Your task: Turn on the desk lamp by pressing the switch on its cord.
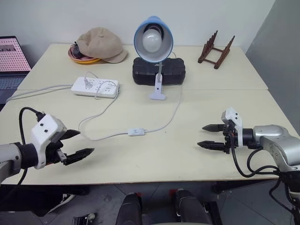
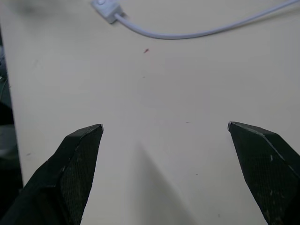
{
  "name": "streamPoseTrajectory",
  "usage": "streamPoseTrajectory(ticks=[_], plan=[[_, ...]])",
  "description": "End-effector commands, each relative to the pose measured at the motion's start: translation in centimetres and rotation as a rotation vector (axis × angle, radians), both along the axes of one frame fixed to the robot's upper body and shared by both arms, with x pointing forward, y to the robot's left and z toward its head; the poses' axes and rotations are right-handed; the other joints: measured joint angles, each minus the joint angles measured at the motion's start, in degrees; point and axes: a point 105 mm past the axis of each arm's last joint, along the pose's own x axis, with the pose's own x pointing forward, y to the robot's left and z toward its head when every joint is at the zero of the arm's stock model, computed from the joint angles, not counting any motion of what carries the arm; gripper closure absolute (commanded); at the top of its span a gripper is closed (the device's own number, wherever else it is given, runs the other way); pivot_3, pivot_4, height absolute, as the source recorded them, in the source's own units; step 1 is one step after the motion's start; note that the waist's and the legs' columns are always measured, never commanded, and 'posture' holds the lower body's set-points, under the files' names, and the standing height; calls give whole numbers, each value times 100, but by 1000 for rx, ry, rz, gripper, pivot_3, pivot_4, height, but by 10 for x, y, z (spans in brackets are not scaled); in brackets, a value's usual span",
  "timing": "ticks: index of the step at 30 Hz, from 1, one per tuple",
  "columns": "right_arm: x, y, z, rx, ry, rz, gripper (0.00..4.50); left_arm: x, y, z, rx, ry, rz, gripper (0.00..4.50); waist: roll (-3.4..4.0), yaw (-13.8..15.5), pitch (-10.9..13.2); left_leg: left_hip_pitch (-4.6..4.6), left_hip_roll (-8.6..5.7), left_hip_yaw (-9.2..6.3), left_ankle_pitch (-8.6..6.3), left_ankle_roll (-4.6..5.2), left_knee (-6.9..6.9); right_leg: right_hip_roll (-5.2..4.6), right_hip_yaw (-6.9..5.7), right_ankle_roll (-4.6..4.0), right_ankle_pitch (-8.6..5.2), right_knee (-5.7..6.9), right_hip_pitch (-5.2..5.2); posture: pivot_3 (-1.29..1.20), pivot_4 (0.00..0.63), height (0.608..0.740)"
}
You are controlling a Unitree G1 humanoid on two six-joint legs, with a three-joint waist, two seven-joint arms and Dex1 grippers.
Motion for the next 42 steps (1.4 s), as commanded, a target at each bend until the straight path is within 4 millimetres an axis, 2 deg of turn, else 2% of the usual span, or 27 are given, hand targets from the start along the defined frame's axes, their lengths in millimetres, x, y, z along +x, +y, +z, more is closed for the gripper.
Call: streamPoseTrajectory(ticks=[1,15,19,23,26,29,37,42], plan=[[-7,15,24,23,-43,127,15,-3,-8,8,5,6,-70,160,0,-6,0,0,0,0,0,0,-1,0,0,0,0,0,-1,0,150,740],[-10,26,30,54,-75,129,15,5,-1,7,2,-14,-66,160,1,-1,1,0,0,1,0,0,-1,0,-1,0,0,1,-3,0,150,740],[-18,48,31,119,-90,129,15,18,-7,2,-27,-47,-103,160,1,11,1,-1,0,0,0,0,1,0,-1,0,0,4,-2,0,150,740],[-25,67,26,117,-157,158,15,50,-25,-7,-23,-102,-194,160,1,58,0,0,-2,-2,0,0,6,2,-2,1,1,11,1,0,150,740],[-21,71,24,99,-215,131,15,68,-36,-16,10,-132,-272,160,-4,87,-2,-1,-2,-3,1,0,11,3,-2,4,2,8,5,0,150,740],[-24,73,31,140,-222,117,15,83,-49,-26,22,-115,-374,160,-5,99,-2,-6,-2,1,1,0,12,4,0,7,5,7,2,0,150,740],[-41,75,32,144,-231,97,15,107,-82,-51,16,-53,-558,160,-4,131,-2,-12,1,-16,1,1,10,20,-2,19,10,21,0,0,150,740],[-46,72,29,135,-223,71,15,112,-90,-59,22,-32,-617,160,-5,128,-3,-12,1,-26,2,2,21,25,-4,13,7,28,4,0,150,740]])
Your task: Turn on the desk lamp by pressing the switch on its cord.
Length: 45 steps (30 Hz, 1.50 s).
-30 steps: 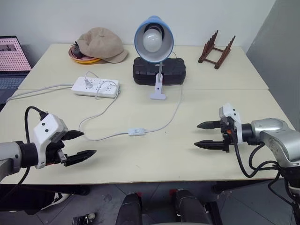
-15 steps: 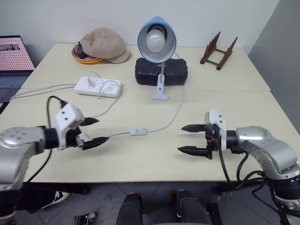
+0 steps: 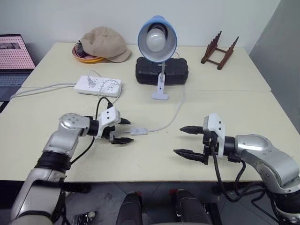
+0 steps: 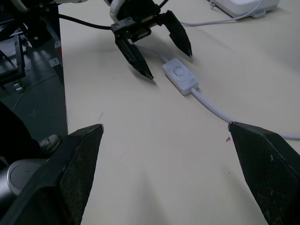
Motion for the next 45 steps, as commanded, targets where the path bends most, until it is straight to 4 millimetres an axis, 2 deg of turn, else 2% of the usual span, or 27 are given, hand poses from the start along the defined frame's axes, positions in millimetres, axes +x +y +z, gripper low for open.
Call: streamPoseTrajectory(ticks=[1,8,13,16,19,22,24,30,34,40,45], plan=[[-5,-2,9,10,-33,-10,15,4,-2,1,22,-21,-48,160,0,-18,0,0,0,1,0,0,2,0,2,-2,-1,0,0,0,150,740],[-8,-7,2,-3,-21,-44,0,11,4,-1,25,13,-45,1461,-2,-11,-1,0,0,-2,1,1,3,0,1,0,1,2,2,0,150,740],[-8,-8,2,5,-17,-51,0,12,-1,-3,11,10,-52,2764,-2,-6,-1,0,0,-4,1,1,2,0,-1,5,3,2,2,0,150,740],[-8,-9,2,11,-16,-52,0,12,-2,-4,3,8,-54,3359,-2,-4,-1,0,0,-4,1,1,3,0,-1,5,2,2,4,0,150,740],[-7,-9,1,22,-6,-57,0,10,-1,-3,-5,10,-50,3429,-2,-4,-1,0,-1,-4,1,1,4,0,-1,4,2,2,4,0,150,740],[-2,-15,-7,47,72,-134,0,10,-4,13,-105,37,8,3429,-2,-6,-1,0,0,-5,1,1,4,0,-1,4,2,3,5,0,150,740],[0,-16,-11,106,153,-192,0,4,-15,29,-212,55,47,3429,-2,-10,-1,-1,0,-6,1,1,2,0,0,11,6,4,4,0,150,740],[5,0,-4,421,473,-305,0,-21,-53,66,-434,39,110,3429,0,-9,-1,-2,7,-19,1,1,2,4,-8,24,14,11,5,0,150,740],[31,14,14,684,680,-407,0,-37,-80,69,-488,-27,149,3429,0,-49,-1,12,4,-17,3,3,5,4,0,5,10,10,15,0,150,740],[45,30,35,700,771,-454,0,-45,-95,68,-526,-35,213,3429,1,-111,0,19,0,-16,8,12,4,4,3,-3,7,9,23,0,150,740],[45,39,43,706,809,-459,0,-48,-97,69,-544,-32,242,3429,1,-122,0,14,0,-17,8,12,-2,7,3,-1,6,1,22,0,150,740]])
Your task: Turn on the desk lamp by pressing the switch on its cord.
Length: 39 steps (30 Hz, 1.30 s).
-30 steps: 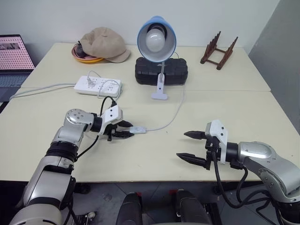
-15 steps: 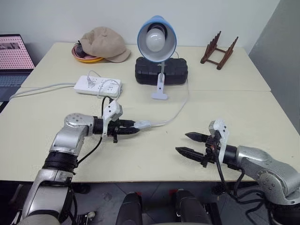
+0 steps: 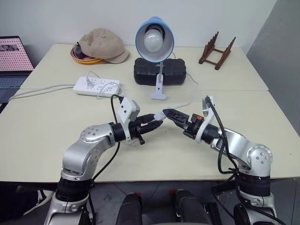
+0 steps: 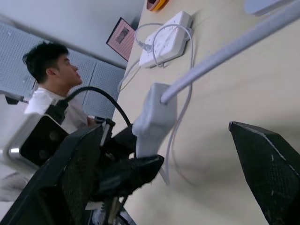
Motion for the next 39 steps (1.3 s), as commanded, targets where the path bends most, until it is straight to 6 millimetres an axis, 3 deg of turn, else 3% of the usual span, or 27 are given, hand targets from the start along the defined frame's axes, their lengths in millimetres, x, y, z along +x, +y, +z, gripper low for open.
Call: streamPoseTrajectory(ticks=[1,6,17,18,34,36,39], plan=[[-3,6,14,33,-3,12,0,-7,-5,10,-23,-33,-3,3429,0,-1,0,-1,0,0,0,0,0,0,0,1,0,-1,0,0,150,740],[-7,16,19,43,-4,42,0,-7,-4,12,-25,-32,1,3429,0,-5,0,-2,0,0,0,0,0,0,-1,-4,-2,-2,-3,0,150,740],[-7,17,18,46,1,47,0,-10,-5,13,-33,-28,-7,3429,0,-5,0,-9,1,1,0,0,-4,0,0,-7,-3,-4,-13,0,150,740],[-7,17,18,46,0,47,380,-9,-5,13,-33,-28,-7,3429,0,-5,0,-10,0,1,0,0,-6,0,0,-7,-4,-4,-15,0,150,740],[-11,18,16,31,-9,56,3764,-12,-9,12,-35,-21,-29,3429,0,-5,0,-22,1,1,0,0,-6,-1,0,-7,-4,-15,-20,0,150,740],[-11,18,16,23,-12,58,3995,-11,-9,12,-35,-22,-31,3429,0,-5,0,-23,1,1,0,0,-7,-1,0,-7,-4,-16,-21,0,150,740],[-12,18,16,16,-18,62,3995,-11,-9,13,-35,-21,-33,3429,0,-5,0,-24,1,1,0,0,-7,-1,0,-7,-4,-18,-21,0,150,740]])
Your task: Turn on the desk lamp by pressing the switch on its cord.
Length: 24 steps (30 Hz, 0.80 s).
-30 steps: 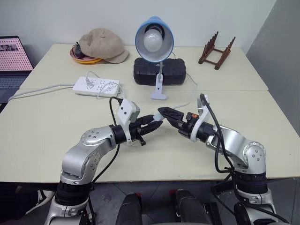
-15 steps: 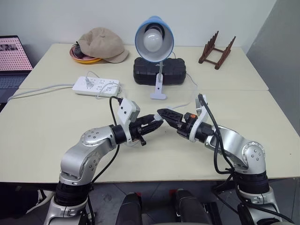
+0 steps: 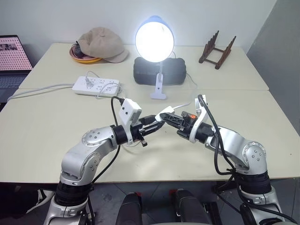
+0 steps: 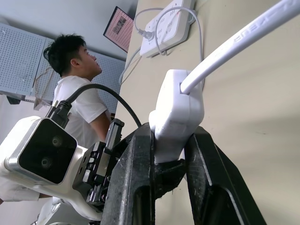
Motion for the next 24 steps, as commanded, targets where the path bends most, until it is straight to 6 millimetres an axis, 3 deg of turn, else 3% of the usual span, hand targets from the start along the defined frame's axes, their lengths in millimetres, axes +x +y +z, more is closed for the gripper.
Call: streamPoseTrajectory(ticks=[1,11,13,17,21,24], plan=[[-7,3,14,24,-58,27,3995,-5,-5,12,-16,-44,-37,3429,0,0,0,0,0,0,0,0,0,0,0,0,0,0,0,0,150,740],[-6,4,13,18,-68,32,3995,-5,-3,11,-7,-44,-37,3429,0,0,0,-3,0,0,0,0,-1,0,0,0,0,-5,-1,0,150,740],[-7,2,15,32,-72,34,3295,-4,-2,11,-2,-43,-37,3429,0,0,0,-4,0,-1,0,0,-2,0,-1,0,0,-6,-1,0,150,740],[-10,-3,12,4,-88,44,2452,-3,-1,10,10,-42,-43,3429,0,1,0,-8,0,-1,0,0,-2,-1,-1,0,0,-10,-3,0,150,740],[-20,-36,8,-131,-167,69,1579,4,3,2,63,-27,-60,3429,2,62,1,-16,-3,-2,0,0,-2,-4,-4,0,0,-16,-5,0,150,740],[-21,-49,8,-182,-192,70,859,8,5,-2,95,-24,-76,3429,3,72,2,-18,-5,3,0,0,-1,-7,1,1,0,-25,-5,0,150,740]])
